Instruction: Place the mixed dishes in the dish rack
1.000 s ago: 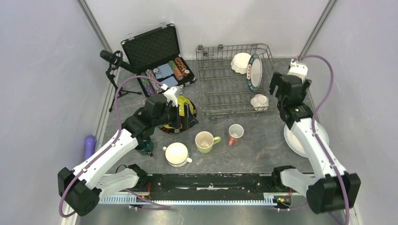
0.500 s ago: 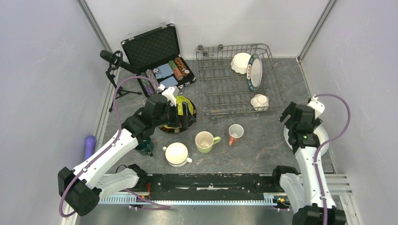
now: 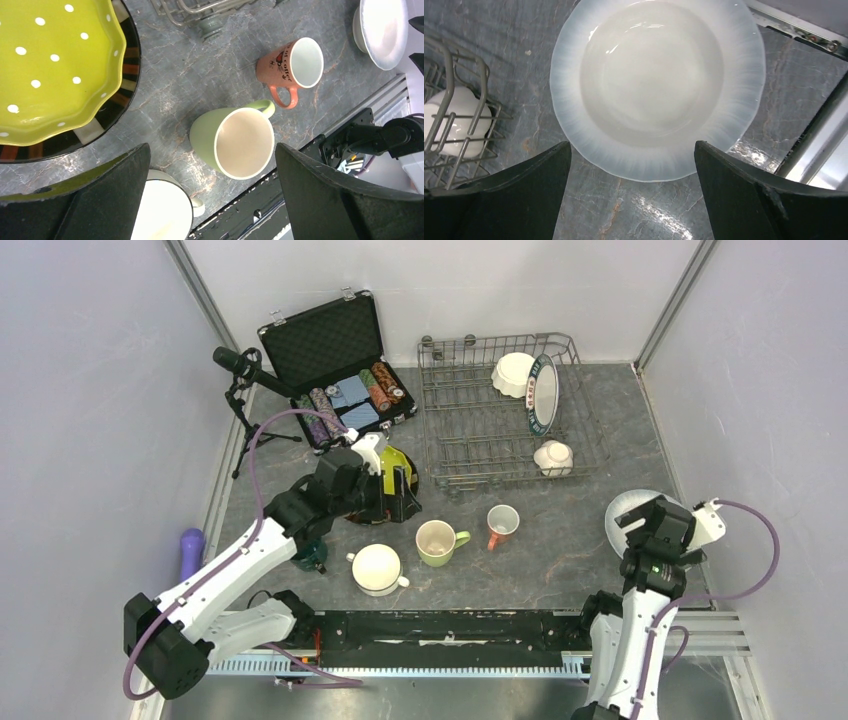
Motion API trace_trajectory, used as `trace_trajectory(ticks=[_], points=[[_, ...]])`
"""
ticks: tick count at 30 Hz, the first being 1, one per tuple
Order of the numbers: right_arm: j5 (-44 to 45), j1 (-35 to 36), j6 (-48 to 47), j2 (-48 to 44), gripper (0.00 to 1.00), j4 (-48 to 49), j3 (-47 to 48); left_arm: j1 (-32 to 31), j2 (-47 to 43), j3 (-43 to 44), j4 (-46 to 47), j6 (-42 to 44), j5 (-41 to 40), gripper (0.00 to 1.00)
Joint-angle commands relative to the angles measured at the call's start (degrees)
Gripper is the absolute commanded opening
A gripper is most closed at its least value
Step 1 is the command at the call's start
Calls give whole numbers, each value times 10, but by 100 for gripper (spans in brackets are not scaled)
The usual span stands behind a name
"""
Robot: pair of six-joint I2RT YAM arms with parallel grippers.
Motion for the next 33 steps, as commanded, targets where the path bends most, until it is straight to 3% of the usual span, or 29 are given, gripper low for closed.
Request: trace_trajectory(ticks=[1, 8, 26, 33], points=[[29, -22, 38, -15, 98, -30, 6, -13, -16, -3, 14, -17, 13, 100], [146, -34, 98, -43, 98, -101, 20, -23, -22, -12, 24, -31, 25, 100], [15, -34, 224, -114, 98, -62, -105, -33, -16, -23, 32, -31, 41, 100], [10, -34, 265, -159, 98, -17, -170, -33, -9, -23, 33, -27, 45, 100]])
